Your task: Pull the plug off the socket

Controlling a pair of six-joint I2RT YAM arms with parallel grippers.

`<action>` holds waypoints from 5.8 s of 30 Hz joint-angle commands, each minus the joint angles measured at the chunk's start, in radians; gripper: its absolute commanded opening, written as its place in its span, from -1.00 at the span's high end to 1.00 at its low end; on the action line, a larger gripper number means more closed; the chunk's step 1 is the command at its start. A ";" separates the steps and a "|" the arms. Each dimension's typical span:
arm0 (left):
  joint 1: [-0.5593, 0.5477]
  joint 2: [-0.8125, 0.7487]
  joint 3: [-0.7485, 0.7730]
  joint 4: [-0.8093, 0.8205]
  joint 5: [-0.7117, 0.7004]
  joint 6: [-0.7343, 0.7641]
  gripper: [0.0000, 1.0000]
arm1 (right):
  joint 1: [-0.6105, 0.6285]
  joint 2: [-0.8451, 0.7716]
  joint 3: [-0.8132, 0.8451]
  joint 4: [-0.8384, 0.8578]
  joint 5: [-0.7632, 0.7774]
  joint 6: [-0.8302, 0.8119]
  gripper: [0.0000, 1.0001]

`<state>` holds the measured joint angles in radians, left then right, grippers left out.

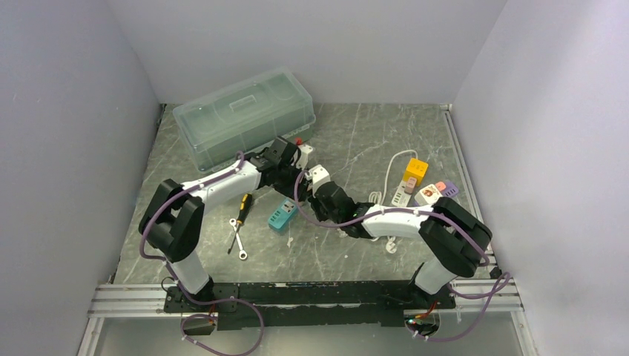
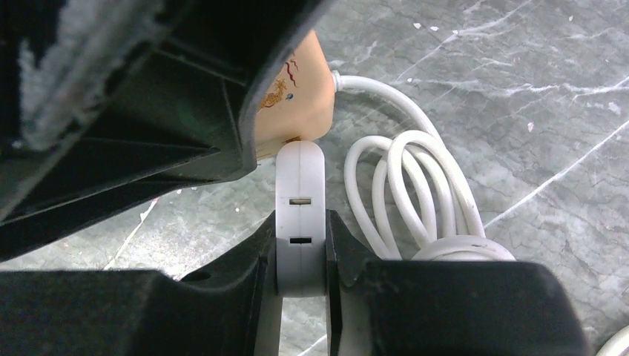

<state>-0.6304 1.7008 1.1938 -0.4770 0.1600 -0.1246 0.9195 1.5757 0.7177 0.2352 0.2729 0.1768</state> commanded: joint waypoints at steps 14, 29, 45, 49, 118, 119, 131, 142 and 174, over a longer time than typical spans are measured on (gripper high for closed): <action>0.018 0.043 0.011 -0.078 -0.158 0.017 1.00 | 0.053 -0.079 -0.031 0.035 0.034 -0.029 1.00; 0.018 0.038 0.010 -0.076 -0.158 0.022 1.00 | 0.054 -0.077 -0.023 0.018 0.087 -0.009 1.00; 0.020 -0.040 0.007 -0.069 -0.069 0.002 1.00 | -0.299 -0.391 -0.004 -0.223 -0.131 0.073 1.00; 0.019 -0.054 0.004 -0.070 -0.044 0.021 1.00 | -0.416 -0.301 0.058 -0.222 -0.238 0.088 1.00; 0.312 -0.443 -0.128 -0.088 0.077 -0.074 -0.99 | -0.222 -0.311 0.215 -0.352 -0.309 -0.042 -0.99; 0.340 -0.454 -0.135 -0.088 0.076 -0.086 -0.99 | -0.195 -0.284 0.238 -0.368 -0.295 -0.035 -0.99; 0.372 -0.479 -0.131 -0.104 -0.032 -0.085 -0.99 | -0.021 0.057 0.477 -0.498 -0.207 -0.118 -0.99; 0.371 -0.455 -0.126 -0.103 0.004 -0.080 -0.99 | 0.027 0.195 0.577 -0.525 -0.125 -0.145 -0.96; 0.371 -0.441 -0.132 -0.089 0.067 -0.066 -0.99 | -0.044 0.144 0.418 -0.406 -0.209 -0.017 0.28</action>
<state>-0.2565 1.2613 1.0557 -0.5884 0.2054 -0.1970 0.8989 1.7660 1.1671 -0.1799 0.0864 0.1143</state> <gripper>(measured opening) 0.996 0.623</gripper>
